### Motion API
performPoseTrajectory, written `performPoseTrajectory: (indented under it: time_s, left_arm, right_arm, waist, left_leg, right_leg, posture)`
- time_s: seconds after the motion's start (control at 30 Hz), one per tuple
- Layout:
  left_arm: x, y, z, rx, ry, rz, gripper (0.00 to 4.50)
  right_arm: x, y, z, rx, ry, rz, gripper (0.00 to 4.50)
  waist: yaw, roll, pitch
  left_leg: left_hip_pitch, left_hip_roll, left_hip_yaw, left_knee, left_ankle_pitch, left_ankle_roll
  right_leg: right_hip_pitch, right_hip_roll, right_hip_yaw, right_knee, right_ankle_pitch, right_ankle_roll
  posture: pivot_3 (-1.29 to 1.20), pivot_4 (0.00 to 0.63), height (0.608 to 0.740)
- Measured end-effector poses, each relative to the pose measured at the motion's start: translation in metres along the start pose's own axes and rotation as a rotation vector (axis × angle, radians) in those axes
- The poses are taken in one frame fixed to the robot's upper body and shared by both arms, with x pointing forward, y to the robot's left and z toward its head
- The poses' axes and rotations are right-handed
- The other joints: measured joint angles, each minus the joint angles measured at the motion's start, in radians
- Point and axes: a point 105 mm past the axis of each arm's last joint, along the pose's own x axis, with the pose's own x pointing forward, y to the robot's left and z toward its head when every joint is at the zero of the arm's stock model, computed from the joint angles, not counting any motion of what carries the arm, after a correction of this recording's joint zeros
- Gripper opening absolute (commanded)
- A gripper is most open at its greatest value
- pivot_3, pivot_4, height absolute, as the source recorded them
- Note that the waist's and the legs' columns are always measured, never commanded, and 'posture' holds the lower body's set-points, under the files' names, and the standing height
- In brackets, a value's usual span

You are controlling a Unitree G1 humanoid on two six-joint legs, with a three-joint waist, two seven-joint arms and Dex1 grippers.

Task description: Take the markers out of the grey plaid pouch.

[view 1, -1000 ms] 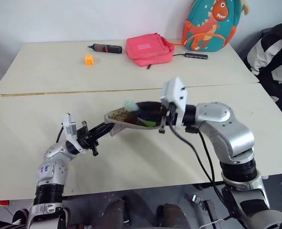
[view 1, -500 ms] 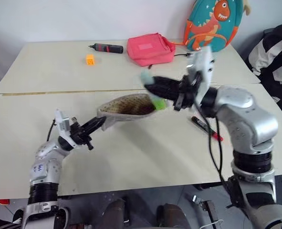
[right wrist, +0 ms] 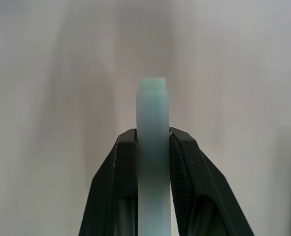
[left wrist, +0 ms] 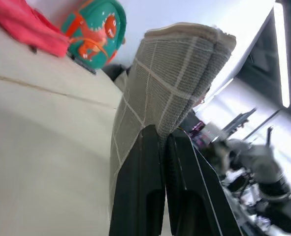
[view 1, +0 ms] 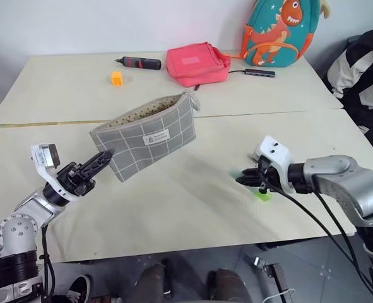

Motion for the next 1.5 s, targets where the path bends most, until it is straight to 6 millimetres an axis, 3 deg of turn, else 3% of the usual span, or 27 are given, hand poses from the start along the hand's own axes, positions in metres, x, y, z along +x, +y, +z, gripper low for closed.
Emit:
performPoseTrajectory:
  time_s: [0.1,0.2,0.3,0.33,0.67,0.83,1.0,1.07,1.17,1.3,1.5]
  left_arm:
    - [-0.002,0.008,0.004,-0.022,-0.013,0.073,0.00]
    - [-0.016,0.029,0.022,-0.074,-0.132,0.212,0.00]
    - [-0.034,0.047,0.015,-0.096,-0.113,0.355,0.00]
    - [-0.037,0.050,0.011,-0.099,-0.105,0.376,0.00]
    - [-0.039,0.054,0.004,-0.186,-0.168,0.410,2.96]
    - [-0.060,0.047,0.010,-0.026,-0.130,0.463,4.46]
    - [-0.075,0.025,0.011,0.152,-0.034,0.437,4.46]
    - [-0.084,0.017,0.007,0.227,0.031,0.453,4.46]
    - [-0.094,0.008,0.005,0.378,0.126,0.469,4.46]
    - [-0.106,0.007,0.009,0.618,0.235,0.530,4.46]
    - [-0.118,0.015,0.009,0.720,0.247,0.636,4.46]
  right_arm:
    - [0.012,-0.006,-0.008,0.039,-0.003,-0.043,0.49]
    - [0.025,-0.010,-0.012,-0.013,-0.005,-0.079,0.49]
    - [0.030,-0.011,-0.010,-0.015,-0.033,-0.086,0.49]
    - [0.030,-0.012,-0.010,-0.009,-0.037,-0.089,1.22]
    - [0.037,-0.018,-0.006,-0.013,-0.073,-0.116,4.50]
    - [0.029,-0.021,0.004,-0.031,-0.129,-0.106,4.50]
    - [0.000,-0.017,0.035,-0.019,-0.322,-0.057,4.50]
    - [-0.014,-0.016,0.037,-0.025,-0.388,-0.058,4.50]
    - [-0.030,-0.030,0.020,-0.021,-0.407,-0.158,4.50]
    - [-0.050,-0.070,-0.015,0.034,-0.391,-0.438,4.50]
    - [-0.055,-0.086,-0.048,0.122,-0.363,-0.589,4.50]
  waist:
    - [0.003,-0.001,0.000]
    - [0.004,-0.003,-0.001]
    - [0.000,-0.003,-0.001]
    - [0.001,-0.004,-0.001]
    - [0.002,-0.005,-0.001]
    - [0.000,-0.005,-0.001]
    - [0.004,-0.005,-0.001]
    - [0.007,-0.005,-0.001]
    - [0.017,-0.005,0.000]
    - [0.027,-0.004,0.000]
    - [0.025,-0.003,0.000]
  left_leg:
    - [0.000,0.000,-0.001,0.000,0.001,0.000]
    - [0.000,0.000,-0.002,0.000,0.001,-0.001]
    - [0.001,-0.001,-0.001,0.000,0.001,0.000]
    - [0.001,-0.001,-0.001,0.000,0.001,0.000]
    - [0.000,-0.001,-0.002,0.000,0.001,-0.001]
    - [0.000,-0.001,0.000,-0.002,0.001,-0.001]
    - [-0.001,-0.001,-0.001,-0.003,-0.002,-0.006]
    - [-0.001,-0.001,-0.001,-0.003,-0.003,-0.006]
    - [-0.001,-0.001,0.000,-0.003,-0.003,-0.007]
    - [-0.001,-0.001,0.005,-0.004,-0.003,-0.007]
    - [-0.001,0.000,0.004,-0.005,-0.003,-0.007]
  right_leg:
    - [0.000,0.000,0.001,0.000,0.000,0.000]
    - [0.000,0.000,0.001,0.001,0.000,0.000]
    - [0.001,0.001,0.000,0.001,0.000,0.000]
    - [0.000,0.002,0.000,0.001,0.000,0.000]
    - [0.000,0.001,0.001,0.001,0.000,0.000]
    - [-0.002,0.001,0.001,0.001,0.000,0.000]
    - [-0.001,-0.001,0.002,-0.001,0.000,0.000]
    - [0.000,-0.001,0.001,-0.003,0.000,0.000]
    - [-0.001,-0.001,0.002,-0.005,0.000,0.000]
    - [-0.002,-0.001,0.002,-0.007,0.000,0.000]
    - [-0.003,-0.001,0.005,-0.005,0.000,0.000]
  posture:
    - [0.00,0.150,0.740]
    - [0.00,0.150,0.740]
    - [0.00,0.150,0.740]
    - [0.00,0.150,0.740]
    - [0.00,0.150,0.740]
    - [0.00,0.150,0.740]
    - [0.00,0.150,0.740]
    - [0.00,0.150,0.740]
    - [0.00,0.150,0.740]
    - [0.00,0.150,0.740]
    - [0.00,0.150,0.740]
